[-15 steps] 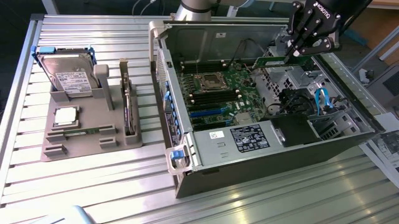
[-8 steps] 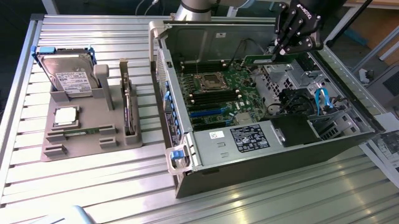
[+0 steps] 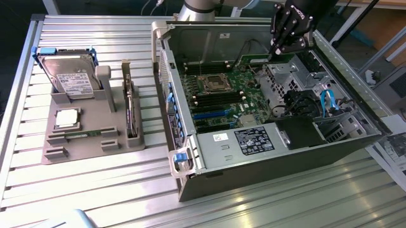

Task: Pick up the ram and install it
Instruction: 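Insert the ram into the slot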

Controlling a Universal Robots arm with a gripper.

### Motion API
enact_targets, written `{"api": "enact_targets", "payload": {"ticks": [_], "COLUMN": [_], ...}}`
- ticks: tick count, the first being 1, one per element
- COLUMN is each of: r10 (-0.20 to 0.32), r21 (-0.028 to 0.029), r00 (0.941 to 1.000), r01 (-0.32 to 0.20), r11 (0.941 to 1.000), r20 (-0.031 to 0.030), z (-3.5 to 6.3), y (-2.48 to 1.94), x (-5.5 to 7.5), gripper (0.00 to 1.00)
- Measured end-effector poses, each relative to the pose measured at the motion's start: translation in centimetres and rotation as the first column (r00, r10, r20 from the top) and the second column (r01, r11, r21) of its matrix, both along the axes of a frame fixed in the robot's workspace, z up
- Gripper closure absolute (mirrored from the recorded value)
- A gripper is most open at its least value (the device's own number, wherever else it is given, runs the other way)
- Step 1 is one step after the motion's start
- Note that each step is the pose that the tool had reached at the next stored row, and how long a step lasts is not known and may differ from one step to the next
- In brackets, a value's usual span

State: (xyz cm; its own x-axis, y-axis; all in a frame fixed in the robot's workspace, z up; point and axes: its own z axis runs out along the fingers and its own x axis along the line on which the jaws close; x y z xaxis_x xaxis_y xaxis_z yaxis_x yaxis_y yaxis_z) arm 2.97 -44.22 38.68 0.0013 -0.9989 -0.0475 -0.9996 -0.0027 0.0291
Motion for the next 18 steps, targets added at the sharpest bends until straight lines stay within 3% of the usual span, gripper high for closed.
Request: {"api": "enact_targets", "payload": {"ticks": [1, 7, 12, 18], "r10": [0.000, 0.000, 0.004, 0.005], "r21": [0.0017, 0.0026, 0.0037, 0.0035], "r00": [1.0000, 1.0000, 1.0000, 1.0000], "r01": [0.000, 0.000, -0.004, -0.005], "r11": [1.0000, 1.0000, 1.0000, 1.0000], "r20": [0.0004, 0.0004, 0.0019, 0.0018], "z": [-0.56, -1.91, -3.46, -4.91], "y": [0.72, 2.06, 2.86, 3.15], "x": [-0.6, -1.8, -3.3, -4.1], "gripper": [0.87, 0.87, 0.87, 0.87]}}
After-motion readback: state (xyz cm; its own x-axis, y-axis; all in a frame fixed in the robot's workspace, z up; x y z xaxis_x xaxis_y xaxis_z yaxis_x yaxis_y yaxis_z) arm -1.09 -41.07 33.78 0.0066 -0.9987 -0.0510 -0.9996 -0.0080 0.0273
